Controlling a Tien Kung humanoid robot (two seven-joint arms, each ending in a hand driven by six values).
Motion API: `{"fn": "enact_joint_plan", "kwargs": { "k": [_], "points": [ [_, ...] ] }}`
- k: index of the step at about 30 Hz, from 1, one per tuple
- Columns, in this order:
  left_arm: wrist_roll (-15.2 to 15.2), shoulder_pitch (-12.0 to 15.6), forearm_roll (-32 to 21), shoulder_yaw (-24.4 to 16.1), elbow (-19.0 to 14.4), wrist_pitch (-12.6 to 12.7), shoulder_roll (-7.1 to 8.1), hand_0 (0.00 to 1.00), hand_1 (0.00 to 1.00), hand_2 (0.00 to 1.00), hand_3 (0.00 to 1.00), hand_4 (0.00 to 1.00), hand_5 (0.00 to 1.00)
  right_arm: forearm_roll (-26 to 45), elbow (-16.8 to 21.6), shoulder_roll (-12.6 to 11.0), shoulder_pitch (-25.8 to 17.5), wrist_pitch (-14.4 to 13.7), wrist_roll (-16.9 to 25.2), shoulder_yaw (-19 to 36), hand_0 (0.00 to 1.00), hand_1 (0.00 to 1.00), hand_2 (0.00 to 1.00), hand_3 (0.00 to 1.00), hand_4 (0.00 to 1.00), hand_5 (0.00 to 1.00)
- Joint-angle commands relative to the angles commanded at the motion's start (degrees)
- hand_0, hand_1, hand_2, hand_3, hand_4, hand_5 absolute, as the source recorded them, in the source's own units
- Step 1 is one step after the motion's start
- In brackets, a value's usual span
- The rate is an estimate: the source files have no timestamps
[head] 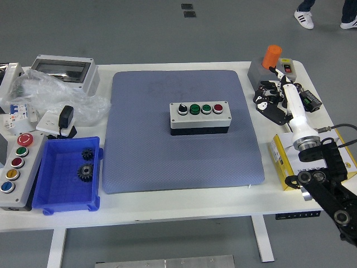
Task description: Pick up the button,place it on the desk,press the button,press the button
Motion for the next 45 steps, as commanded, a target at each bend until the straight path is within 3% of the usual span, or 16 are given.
{"fn": "enact_joint_plan", "kwargs": {
  "k": [3,4,9,10,15,23,38,40,45],
  "points": [
    [0.1,0.0,0.1,0.0,0.0,0.0,0.09,0.635,0.632,0.555,0.613,0.637,0.291,7.2,-0.3,0.8,-1.8,0.8,7.2,0.8,0.882,0.880,0.971,0.998,0.784,0.359],
    [0.1,0.0,0.1,0.0,0.0,0.0,0.13,0.635,0.632,0.557,0.609,0.638,0.291,9.3,-0.3,0.9,-2.0,1.1,9.1,1.0,0.844,0.804,0.839,0.858,0.815,0.474],
    [0.1,-0.2,0.3,-0.4,0.0,0.0,0.14,0.635,0.632,0.557,0.609,0.638,0.291,20.3,-0.3,1.1,-2.0,2.7,17.5,1.4,0.844,0.804,0.839,0.858,0.815,0.474],
    [0.1,-0.2,0.3,-0.5,0.0,0.0,0.08,0.635,0.632,0.557,0.607,0.638,0.293,22.5,-0.3,1.2,-2.0,3.0,19.0,1.6,0.839,0.782,0.810,0.818,0.798,0.509],
    [0.3,-0.4,0.7,-0.9,0.0,-0.1,-0.08,0.635,0.632,0.557,0.607,0.638,0.293,31.3,-0.3,1.6,-2.4,4.4,24.5,1.9,0.839,0.782,0.810,0.818,0.798,0.509],
    [0.8,-0.5,0.8,-1.0,0.0,0.0,0.10,0.635,0.632,0.560,0.608,0.640,0.293,40.6,1.2,1.5,-2.4,6.7,26.2,1.7,0.832,0.767,0.801,0.820,0.810,0.538],
    [1.0,-0.1,0.6,-0.8,0.0,-0.1,-0.23,0.635,0.595,0.546,0.609,0.642,0.287,42.9,1.7,1.6,-2.7,9.9,25.0,4.1,0.823,0.766,0.801,0.820,0.799,0.548],
    [0.9,-0.1,0.6,-0.8,0.0,0.0,-0.24,0.635,0.595,0.548,0.609,0.643,0.287,43.2,1.8,1.6,-2.7,10.8,24.6,4.6,0.778,0.743,0.781,0.812,0.800,0.571],
    [0.8,0.0,0.7,-0.8,0.0,-0.1,-0.34,0.635,0.595,0.548,0.609,0.643,0.287,46.6,1.9,1.8,-2.6,14.9,24.3,5.1,0.778,0.743,0.781,0.812,0.800,0.571]
  ]
}}
